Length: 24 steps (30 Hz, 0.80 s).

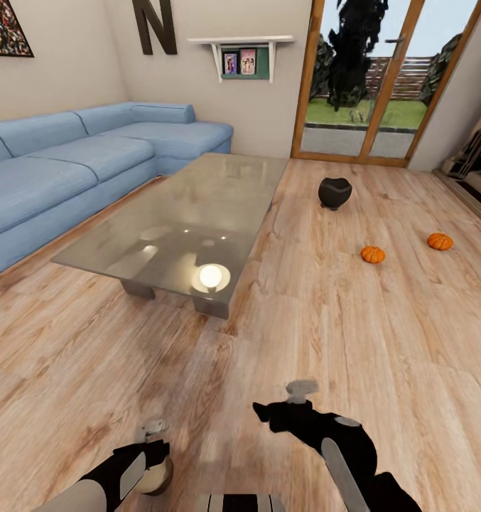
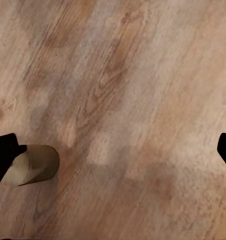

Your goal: Place each of the two pumpkins and all three candles from the living room inside a cabinet in the living room (use any cabinet), then make sure every cabinet is closed, and position the cauldron so it is next to a table in the living room.

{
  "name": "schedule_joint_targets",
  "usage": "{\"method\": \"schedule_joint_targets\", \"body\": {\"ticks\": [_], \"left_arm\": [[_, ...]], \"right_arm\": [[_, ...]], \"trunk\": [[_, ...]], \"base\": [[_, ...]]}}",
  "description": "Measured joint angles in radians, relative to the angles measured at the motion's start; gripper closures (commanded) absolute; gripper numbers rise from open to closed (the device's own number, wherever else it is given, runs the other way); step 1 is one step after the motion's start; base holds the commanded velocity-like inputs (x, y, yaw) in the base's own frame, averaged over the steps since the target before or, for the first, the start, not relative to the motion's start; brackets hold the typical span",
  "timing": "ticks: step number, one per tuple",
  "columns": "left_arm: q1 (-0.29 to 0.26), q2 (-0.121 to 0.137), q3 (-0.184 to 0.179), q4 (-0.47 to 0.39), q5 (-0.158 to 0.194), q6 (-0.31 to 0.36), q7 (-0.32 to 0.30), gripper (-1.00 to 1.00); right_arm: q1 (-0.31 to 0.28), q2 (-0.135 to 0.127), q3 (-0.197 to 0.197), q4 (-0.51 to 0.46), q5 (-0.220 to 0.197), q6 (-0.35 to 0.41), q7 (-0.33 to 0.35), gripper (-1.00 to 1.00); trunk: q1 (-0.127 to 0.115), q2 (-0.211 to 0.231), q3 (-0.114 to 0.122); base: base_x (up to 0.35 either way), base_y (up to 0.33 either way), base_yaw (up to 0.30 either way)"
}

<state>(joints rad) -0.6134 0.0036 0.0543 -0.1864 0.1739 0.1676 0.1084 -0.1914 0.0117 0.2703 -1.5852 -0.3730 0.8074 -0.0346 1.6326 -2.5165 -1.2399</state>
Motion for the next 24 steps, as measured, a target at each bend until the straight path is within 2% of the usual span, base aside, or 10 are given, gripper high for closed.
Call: {"method": "schedule_joint_targets", "body": {"ticks": [1, 3, 5, 8, 13, 24], "left_arm": [[0.0, 0.0, 0.0, 0.0, 0.0, 0.0, 0.0, -1.0], [0.0, 0.0, 0.0, 0.0, 0.0, 0.0, 0.0, -1.0], [0.0, 0.0, 0.0, 0.0, 0.0, 0.0, 0.0, -1.0], [0.0, 0.0, 0.0, 0.0, 0.0, -0.001, 0.0, -1.0], [0.0, 0.0, 0.001, 0.0, 0.0, 0.0, 0.0, -1.0], [0.002, -0.014, 0.002, 0.01, 0.003, 0.001, 0.0, -1.0]], "right_arm": [[0.0, -0.016, -0.048, 0.0, -0.011, 0.002, 0.081, -1.0], [0.0, -0.032, -0.109, 0.0, -0.011, 0.011, 0.187, -1.0], [0.0, -0.04, -0.155, 0.0, -0.012, 0.034, 0.254, -1.0], [0.0, -0.045, -0.186, 0.0, -0.012, 0.056, 0.298, -1.0], [0.0, -0.048, -0.204, 0.0, -0.012, 0.07, 0.322, -1.0], [0.0, -0.049, -0.209, 0.0, -0.012, 0.074, 0.328, -1.0]], "trunk": [[0.0, 0.0, 0.0], [0.0, 0.0, 0.0], [0.0, 0.0, 0.0], [0.001, 0.0, -0.008], [0.001, -0.001, -0.012], [0.002, -0.001, -0.015]], "base": [[0.0, 0.0, 0.0], [0.0, 0.0, 0.0], [0.0, 0.0, 0.0], [0.0, 0.0, 0.0], [0.0, 0.0, 0.0], [0.0, 0.0, 0.0]]}}
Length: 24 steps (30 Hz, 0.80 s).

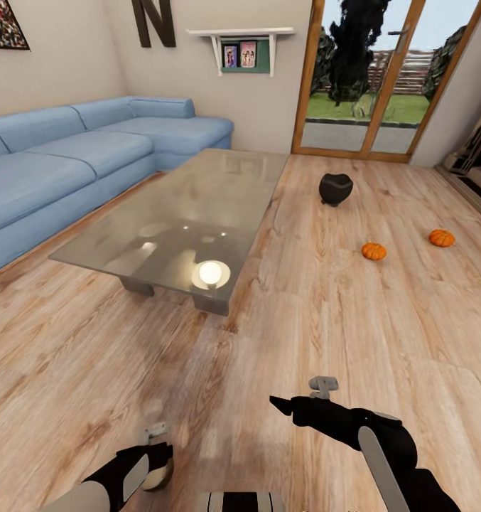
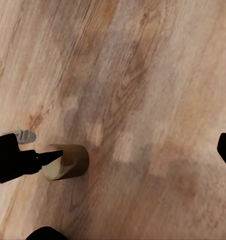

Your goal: Place each of the two pumpkins and all three candles from the living room inside a cabinet in the living room (use any cabinet), then make sure every cabinet is closed, and position the cauldron so it is next to a table in the living room.

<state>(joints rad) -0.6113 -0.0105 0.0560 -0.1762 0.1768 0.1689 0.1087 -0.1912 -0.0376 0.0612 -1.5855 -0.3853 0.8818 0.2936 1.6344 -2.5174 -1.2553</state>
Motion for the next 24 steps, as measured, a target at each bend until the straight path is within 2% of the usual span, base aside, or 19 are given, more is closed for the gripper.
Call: {"method": "schedule_joint_targets", "body": {"ticks": [3, 24], "left_arm": [[0.0, -0.005, -0.001, 0.002, -0.002, 0.0, 0.0, -1.0], [0.001, -0.01, 0.001, -0.004, 0.007, -0.003, 0.017, -1.0]], "right_arm": [[0.0, 0.0, -0.001, 0.0, 0.0, 0.0, 0.001, -1.0], [0.0, 0.0, 0.0, 0.0, 0.0, 0.0, 0.002, -1.0]], "trunk": [[0.001, -0.001, -0.012], [0.001, -0.001, -0.012]], "base": [[0.0, 0.0, 0.0], [0.0, 0.0, 0.0]]}}
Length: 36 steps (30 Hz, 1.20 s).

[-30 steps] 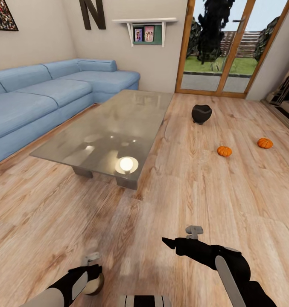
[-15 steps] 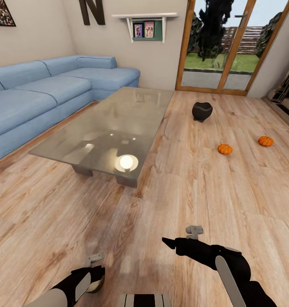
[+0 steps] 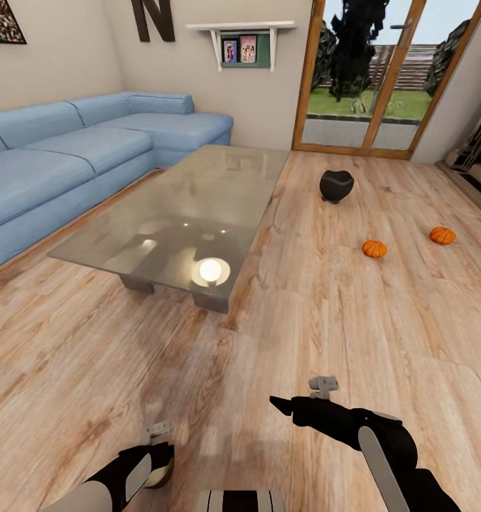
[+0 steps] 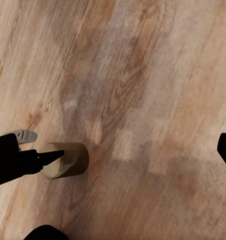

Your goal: Place each of the two pumpkins and all three candles from the living room inside a cabinet in the living room (use any cabinet), then make sure every cabinet is closed, and position the cauldron so it is next to a table in the living room.

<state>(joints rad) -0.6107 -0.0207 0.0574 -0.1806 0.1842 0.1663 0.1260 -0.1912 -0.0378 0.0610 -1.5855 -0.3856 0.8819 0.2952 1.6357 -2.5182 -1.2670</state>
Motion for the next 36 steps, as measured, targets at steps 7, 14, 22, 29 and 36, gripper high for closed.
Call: {"method": "schedule_joint_targets", "body": {"ticks": [7, 14, 22, 29, 36], "left_arm": [[0.001, -0.001, 0.0, -0.001, 0.0, -0.018, 0.074, -1.0], [0.002, -0.002, 0.0, 0.001, -0.001, -0.025, 0.093, -1.0], [0.002, -0.006, -0.002, 0.004, -0.007, -0.024, 0.071, -1.0], [0.002, -0.011, -0.003, 0.005, -0.01, -0.018, 0.035, -1.0], [0.002, -0.012, -0.002, 0.005, -0.01, -0.024, 0.042, -1.0]], "right_arm": [[0.0, 0.0, 0.0, 0.0, 0.0, 0.0, 0.0, -1.0], [0.0, 0.0, -0.001, 0.0, 0.0, 0.0, 0.0, -1.0], [0.0, 0.0, -0.001, 0.0, 0.0, 0.0, 0.0, -1.0], [0.0, 0.0, -0.001, 0.0, 0.0, 0.0, 0.0, -1.0], [0.0, 0.0, -0.001, 0.0, 0.0, 0.0, 0.0, -1.0]], "trunk": [[0.0, 0.0, 0.0], [0.0, 0.0, 0.0], [0.0, 0.0, 0.0], [0.0, 0.0, 0.0], [0.0, 0.0, 0.0]], "base": [[0.0, 0.0, 0.0], [0.0, 0.0, 0.0], [0.0, 0.0, 0.0], [0.0, 0.0, 0.0], [0.0, 0.0, 0.0]]}}
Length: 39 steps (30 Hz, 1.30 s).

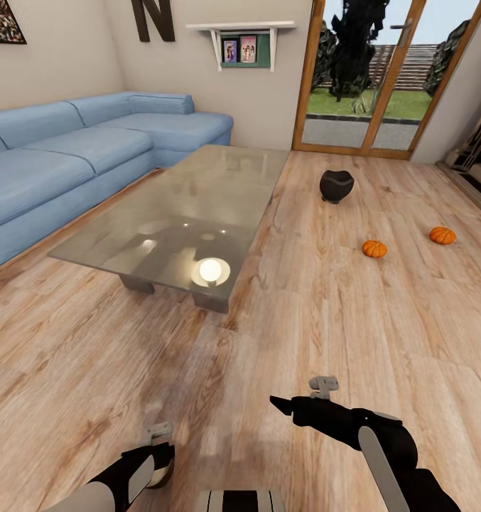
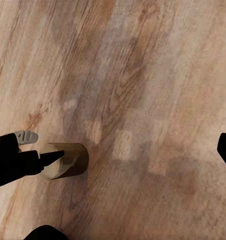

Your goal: Place each of the two pumpkins and all three candles from the living room inside a cabinet in the living room (use any cabinet), then make sure every cabinet is closed, and position the cauldron so it is next to a table in the living room.

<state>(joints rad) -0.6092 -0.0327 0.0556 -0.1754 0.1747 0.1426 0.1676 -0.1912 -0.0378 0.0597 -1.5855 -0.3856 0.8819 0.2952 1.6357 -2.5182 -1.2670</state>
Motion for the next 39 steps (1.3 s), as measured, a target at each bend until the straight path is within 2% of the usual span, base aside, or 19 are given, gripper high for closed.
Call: {"method": "schedule_joint_targets", "body": {"ticks": [8, 15, 24, 27, 28, 30, 39], "left_arm": [[0.0, 0.001, 0.001, 0.0, 0.008, -0.002, 0.009, -1.0], [0.0, 0.0, 0.001, 0.001, 0.007, -0.003, 0.054, -1.0], [0.001, -0.014, -0.001, 0.002, 0.0, -0.003, 0.056, -1.0], [0.001, -0.016, -0.001, 0.002, -0.001, -0.003, 0.053, -1.0], [0.0, -0.017, -0.008, 0.0, -0.016, -0.003, 0.055, -1.0], [0.0, -0.019, -0.005, 0.001, -0.022, -0.003, 0.058, -1.0], [0.0, -0.021, -0.002, -0.001, -0.012, -0.004, 0.063, -1.0]], "right_arm": [[0.0, 0.0, 0.0, 0.0, 0.0, 0.0, 0.0, -1.0], [0.0, 0.0, 0.0, 0.0, 0.0, 0.0, 0.0, -1.0], [0.0, -0.014, 0.0, 0.0, 0.0, 0.0, 0.01, -1.0], [0.0, -0.019, 0.0, 0.0, 0.001, 0.0, 0.034, -1.0], [0.0, -0.019, 0.0, 0.0, 0.001, 0.0, 0.037, -1.0], [0.0, -0.02, -0.004, 0.0, 0.001, 0.0, 0.043, -1.0], [0.0, -0.021, -0.025, 0.0, 0.001, 0.0, 0.049, -1.0]], "trunk": [[0.0, 0.0, 0.0], [0.0, 0.0, -0.004], [0.0, 0.0, -0.004], [0.002, -0.001, -0.015], [0.002, -0.001, -0.019], [0.002, -0.001, -0.019], [0.002, -0.001, -0.019]], "base": [[0.0, 0.0, 0.0], [0.0, 0.0, 0.0], [0.0, 0.0, 0.0], [0.0, 0.0, 0.0], [0.0, 0.0, 0.0], [0.0, 0.0, 0.0], [0.0, 0.0, 0.0]]}}
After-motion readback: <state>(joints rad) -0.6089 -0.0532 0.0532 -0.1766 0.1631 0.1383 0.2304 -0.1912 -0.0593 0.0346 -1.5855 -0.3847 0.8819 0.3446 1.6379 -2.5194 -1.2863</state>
